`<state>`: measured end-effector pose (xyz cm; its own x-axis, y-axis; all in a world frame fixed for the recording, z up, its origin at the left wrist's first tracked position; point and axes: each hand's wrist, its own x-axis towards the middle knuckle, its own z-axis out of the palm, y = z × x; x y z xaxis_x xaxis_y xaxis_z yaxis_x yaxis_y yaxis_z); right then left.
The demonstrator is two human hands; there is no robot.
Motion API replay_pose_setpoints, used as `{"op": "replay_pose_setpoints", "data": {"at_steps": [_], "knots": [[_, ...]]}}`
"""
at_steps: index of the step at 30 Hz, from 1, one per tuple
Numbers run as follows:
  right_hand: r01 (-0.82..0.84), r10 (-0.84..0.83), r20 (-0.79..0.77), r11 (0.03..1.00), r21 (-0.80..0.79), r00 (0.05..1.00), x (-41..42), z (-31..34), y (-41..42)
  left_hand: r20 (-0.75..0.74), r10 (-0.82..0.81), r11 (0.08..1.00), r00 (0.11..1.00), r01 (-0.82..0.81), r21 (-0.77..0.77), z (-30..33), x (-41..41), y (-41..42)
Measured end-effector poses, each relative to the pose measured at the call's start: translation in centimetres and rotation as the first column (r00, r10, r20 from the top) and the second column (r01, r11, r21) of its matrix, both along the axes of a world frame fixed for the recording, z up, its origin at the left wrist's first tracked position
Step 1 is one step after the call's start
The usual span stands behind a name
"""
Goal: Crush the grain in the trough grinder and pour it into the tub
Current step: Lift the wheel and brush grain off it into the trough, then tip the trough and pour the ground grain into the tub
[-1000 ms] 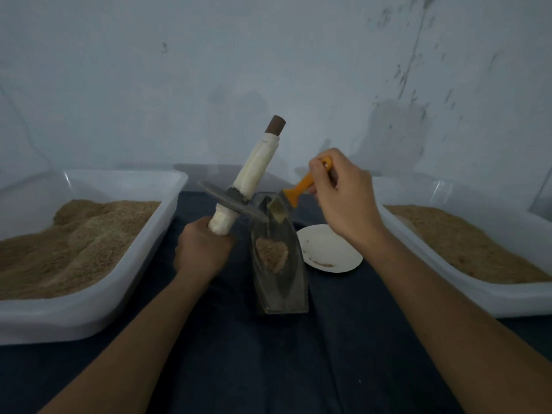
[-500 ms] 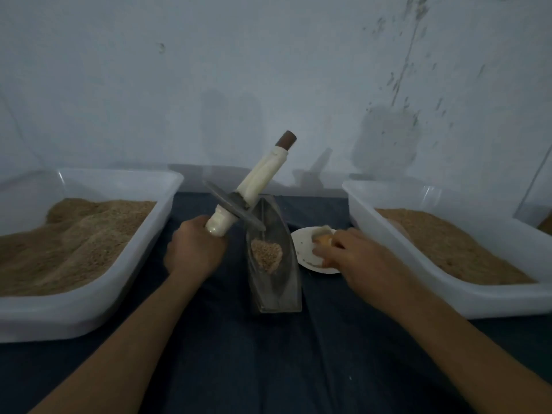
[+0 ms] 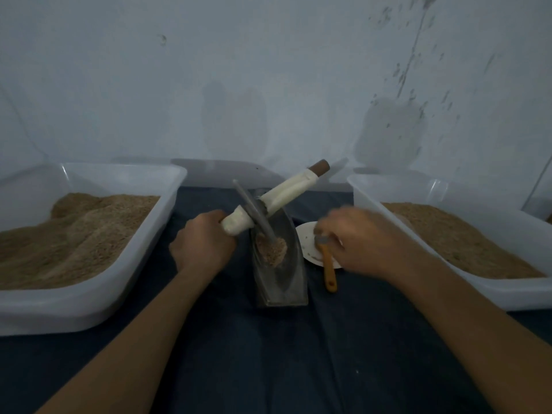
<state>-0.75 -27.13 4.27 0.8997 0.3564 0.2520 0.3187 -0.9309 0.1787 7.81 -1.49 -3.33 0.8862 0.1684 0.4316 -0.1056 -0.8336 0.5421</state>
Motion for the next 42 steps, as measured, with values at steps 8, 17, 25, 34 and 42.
{"op": "replay_pose_setpoints", "data": {"at_steps": [8,17,25,34,42], "knots": [[-0.054,0.100,0.207,0.974,-0.220,0.973,5.5,3.7,3.8,0.086,0.002,0.992,0.996,-0.013,0.124,0.2,-0.5,-0.4],[0.003,-0.006,-0.014,0.969,-0.247,1.000,8.4,0.8,3.9,0.185,-0.134,0.951,0.974,0.073,0.301,0.6,-1.0,-0.5],[-0.016,0.015,-0.019,0.996,-0.088,1.000,9.2,-0.8,2.4,0.319,-0.160,0.925,0.934,0.029,0.379,2.4,-6.0,0.1],[0.001,-0.001,-0.005,1.000,0.025,1.000,9.1,-1.7,1.9,-0.462,-0.566,0.675,0.683,0.063,-0.735,1.5,-7.1,-1.8],[0.088,-0.088,0.006,0.993,0.074,0.996,8.8,-1.6,1.1,-0.424,-0.558,0.687,0.713,0.110,-0.718,1.1,-6.4,-3.7]]}}
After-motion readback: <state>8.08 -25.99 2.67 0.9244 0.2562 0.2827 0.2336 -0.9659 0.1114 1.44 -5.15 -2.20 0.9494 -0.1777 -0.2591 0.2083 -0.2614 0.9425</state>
